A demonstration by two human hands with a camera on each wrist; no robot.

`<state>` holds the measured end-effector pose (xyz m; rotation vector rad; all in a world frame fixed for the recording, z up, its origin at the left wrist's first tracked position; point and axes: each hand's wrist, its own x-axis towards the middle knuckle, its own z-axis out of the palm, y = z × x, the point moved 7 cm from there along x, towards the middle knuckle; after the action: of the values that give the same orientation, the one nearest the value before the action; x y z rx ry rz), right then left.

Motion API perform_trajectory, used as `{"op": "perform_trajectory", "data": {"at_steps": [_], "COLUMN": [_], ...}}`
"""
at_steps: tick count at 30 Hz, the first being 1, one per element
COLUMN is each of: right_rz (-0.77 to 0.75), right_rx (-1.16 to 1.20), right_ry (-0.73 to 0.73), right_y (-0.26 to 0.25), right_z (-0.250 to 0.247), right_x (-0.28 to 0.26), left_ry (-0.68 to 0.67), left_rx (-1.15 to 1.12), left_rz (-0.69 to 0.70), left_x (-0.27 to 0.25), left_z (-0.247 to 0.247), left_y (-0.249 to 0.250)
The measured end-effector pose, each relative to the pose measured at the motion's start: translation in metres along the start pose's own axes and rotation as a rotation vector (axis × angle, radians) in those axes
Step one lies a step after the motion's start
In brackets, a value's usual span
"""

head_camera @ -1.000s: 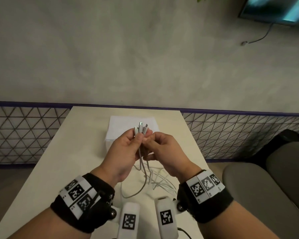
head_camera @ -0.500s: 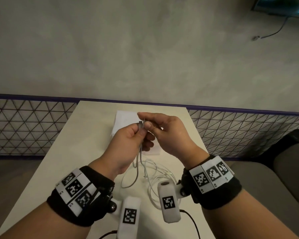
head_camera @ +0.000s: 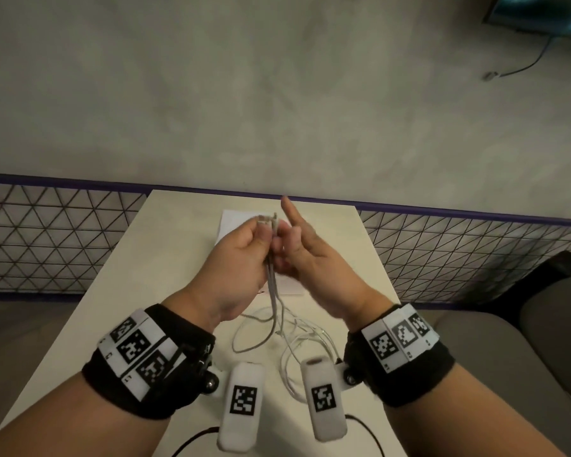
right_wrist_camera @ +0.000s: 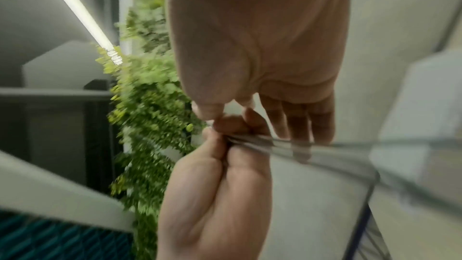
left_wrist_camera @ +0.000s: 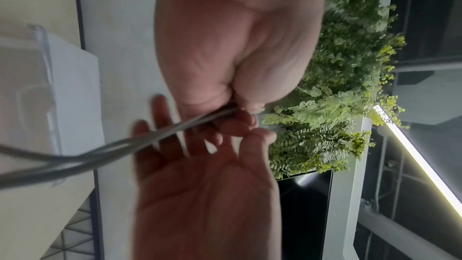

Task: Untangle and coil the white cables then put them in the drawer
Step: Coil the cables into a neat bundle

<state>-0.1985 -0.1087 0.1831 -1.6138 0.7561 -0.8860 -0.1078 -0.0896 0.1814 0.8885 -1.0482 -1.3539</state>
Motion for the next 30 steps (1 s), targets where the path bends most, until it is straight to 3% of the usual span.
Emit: {"op": "perform_trajectory", "data": {"at_steps": [2, 5, 9, 11, 13, 15, 17, 20, 21, 23, 25, 30], "right_rz": [0.054, 0.120, 0.105, 0.085, 0.124, 0.178, 0.187, 0.153, 0.131, 0.083, 0.069, 0.136], "right_rx": [0.149, -0.156, -0.622, -0.896, -1.110, -1.250, -1.320, -1.380, -1.395, -1.358, -1.173, -0.686], "right_ry": [-0.105, -0.067, -0.039, -0.054, -0.082, -0.155, -0.221, -0.262, -0.258, -0.199, -0.107, -0.072], "right_y": [0.011, 0.016, 0.008, 0.000, -0.001, 0.000, 0.000, 0.000, 0.001, 0.002, 0.000, 0.009], "right_z": [0.019, 0.023, 0.008, 0.000, -0.010, -0.014, -0.010, 0.001, 0.003, 0.001, -0.008, -0.018], "right_x": [-0.005, -0.012, -0.006, -0.003, -0.002, -0.005, -0.007, -0.005, -0.004, -0.001, 0.001, -0.002], "left_ry": [0.100, 0.201, 0.325, 0.415, 0.456, 0.369, 0.185, -0.279, -0.352, -0.315, -0.236, -0.024], "left_rx": [0.009, -0.026, -0.335, -0.178, 0.307, 0.782, 1.064, 1.190, 1.200, 1.130, 0.996, 0.291], "left_rz": [0.060, 0.134, 0.058, -0.024, -0.083, -0.029, 0.053, -0.005, -0.053, -0.118, -0.124, -0.096], "left_x": [0.003, 0.009, 0.010, 0.007, 0.005, 0.006, 0.008, 0.003, 0.000, -0.004, -0.003, 0.005], "left_z": [-0.008, -0.025, -0.043, -0.050, -0.061, -0.061, -0.051, -0.020, -0.014, -0.015, -0.022, -0.038], "left_y": [0.007, 0.015, 0.003, -0.008, -0.009, 0.000, 0.000, -0.031, -0.040, -0.047, -0.045, -0.018]}}
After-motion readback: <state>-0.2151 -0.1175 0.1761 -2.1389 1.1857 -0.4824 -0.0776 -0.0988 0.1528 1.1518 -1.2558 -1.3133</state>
